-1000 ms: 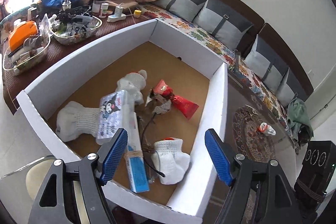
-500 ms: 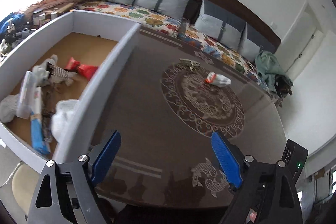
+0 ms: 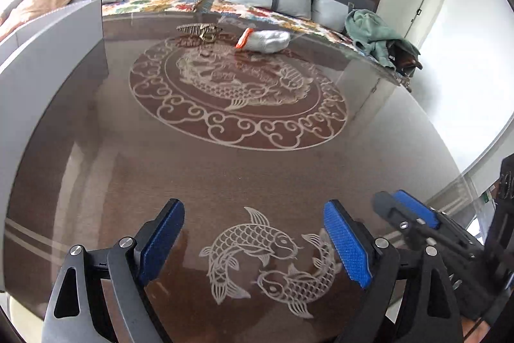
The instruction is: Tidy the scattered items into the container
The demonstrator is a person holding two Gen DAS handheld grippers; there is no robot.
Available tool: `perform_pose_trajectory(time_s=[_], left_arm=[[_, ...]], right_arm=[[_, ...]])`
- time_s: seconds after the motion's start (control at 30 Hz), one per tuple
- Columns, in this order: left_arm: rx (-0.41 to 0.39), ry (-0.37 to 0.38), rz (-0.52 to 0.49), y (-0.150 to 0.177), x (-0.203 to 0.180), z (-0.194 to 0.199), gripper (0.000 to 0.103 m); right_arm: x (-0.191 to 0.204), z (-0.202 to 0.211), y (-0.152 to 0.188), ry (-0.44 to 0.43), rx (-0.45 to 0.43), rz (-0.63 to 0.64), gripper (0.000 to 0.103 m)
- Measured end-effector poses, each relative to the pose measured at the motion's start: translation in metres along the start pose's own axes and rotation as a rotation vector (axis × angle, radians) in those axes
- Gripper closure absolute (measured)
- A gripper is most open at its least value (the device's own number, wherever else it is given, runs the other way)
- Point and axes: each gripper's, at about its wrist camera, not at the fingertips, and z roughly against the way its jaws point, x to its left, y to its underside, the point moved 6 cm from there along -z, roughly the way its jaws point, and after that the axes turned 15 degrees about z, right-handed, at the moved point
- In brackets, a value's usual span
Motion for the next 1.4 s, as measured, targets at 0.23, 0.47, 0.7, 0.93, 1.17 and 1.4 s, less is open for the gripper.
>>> perform_pose_trajectory(time_s=[0.23, 0.47, 0.7, 0.93, 1.17, 1.4], left_arm=[[0.017, -0.017, 0.023, 0.005, 0.009, -0.010, 0.000], [0.019, -0.221, -0.148, 0.019, -0.010, -0.027, 0.000], [0.035, -0.235, -0.126, 0.017, -0.006, -0.027, 0.000], [0.081, -0.244, -0.134, 0.022, -0.008, -0.024, 0.000], [0.058, -0.230, -0.080, 0.018, 0.002, -0.005, 0.000], [-0.110, -0.238, -0.090, -0.017, 0.000, 0.013, 0.000]], right_arm=[[-0.025, -0.009, 0.014, 0.003, 0.087, -0.110, 0.048], [-0.023, -0.011, 0.015, 0.024, 0.111, -0.074, 0.048], [-0.018, -0.019, 0.012, 0.047, 0.127, -0.054, 0.040], [-0.026, -0.020, 0.012, 0.008, 0.087, -0.126, 0.040], [-0.017, -0.024, 0.009, 0.063, 0.114, -0.085, 0.038], [-0.015, -0.026, 0.006, 0.031, 0.112, -0.081, 0.038]])
